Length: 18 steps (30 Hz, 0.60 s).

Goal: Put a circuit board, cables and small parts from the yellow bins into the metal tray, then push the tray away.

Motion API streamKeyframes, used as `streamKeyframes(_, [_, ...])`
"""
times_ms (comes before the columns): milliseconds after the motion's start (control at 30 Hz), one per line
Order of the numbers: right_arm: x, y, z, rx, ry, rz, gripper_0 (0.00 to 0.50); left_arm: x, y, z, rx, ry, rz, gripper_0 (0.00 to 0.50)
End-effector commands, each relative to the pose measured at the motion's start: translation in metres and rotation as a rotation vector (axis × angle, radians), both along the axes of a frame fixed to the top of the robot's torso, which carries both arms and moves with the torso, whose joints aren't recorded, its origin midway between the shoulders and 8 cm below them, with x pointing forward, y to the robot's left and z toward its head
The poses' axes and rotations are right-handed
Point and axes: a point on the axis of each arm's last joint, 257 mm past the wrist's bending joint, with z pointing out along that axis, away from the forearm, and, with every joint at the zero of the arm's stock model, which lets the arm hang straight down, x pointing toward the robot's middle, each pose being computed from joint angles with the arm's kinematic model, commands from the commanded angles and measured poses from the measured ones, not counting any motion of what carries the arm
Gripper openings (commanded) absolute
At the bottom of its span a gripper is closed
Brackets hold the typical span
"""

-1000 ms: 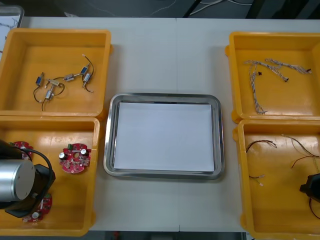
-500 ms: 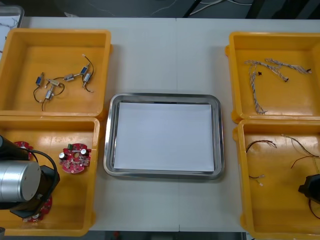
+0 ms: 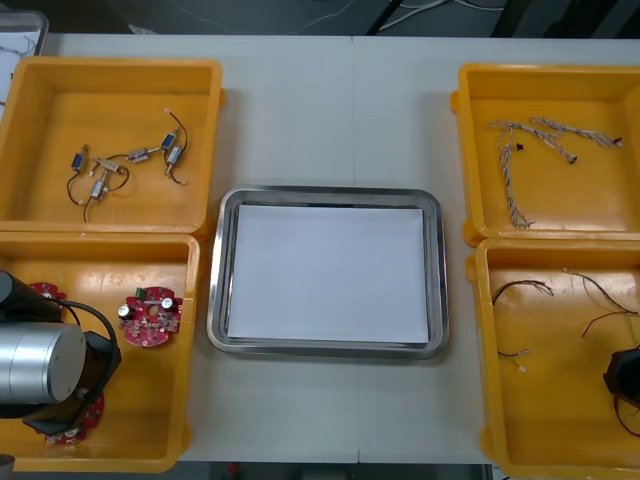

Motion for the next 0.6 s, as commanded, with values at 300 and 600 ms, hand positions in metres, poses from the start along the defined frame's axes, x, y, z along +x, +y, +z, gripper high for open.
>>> streamKeyframes(300, [0.008, 0.005, 0.026, 0.000, -0.039, 0.000, 0.000, 0.004, -0.010, 0.001, -0.016, -0.023, 0.023, 0.301])
streamKeyframes(600, [0.015, 0.000, 0.067, -0.052, -0.050, 0.040, 0.000, 0.004, -0.010, 0.001, -0.015, -0.023, 0.027, 0.000])
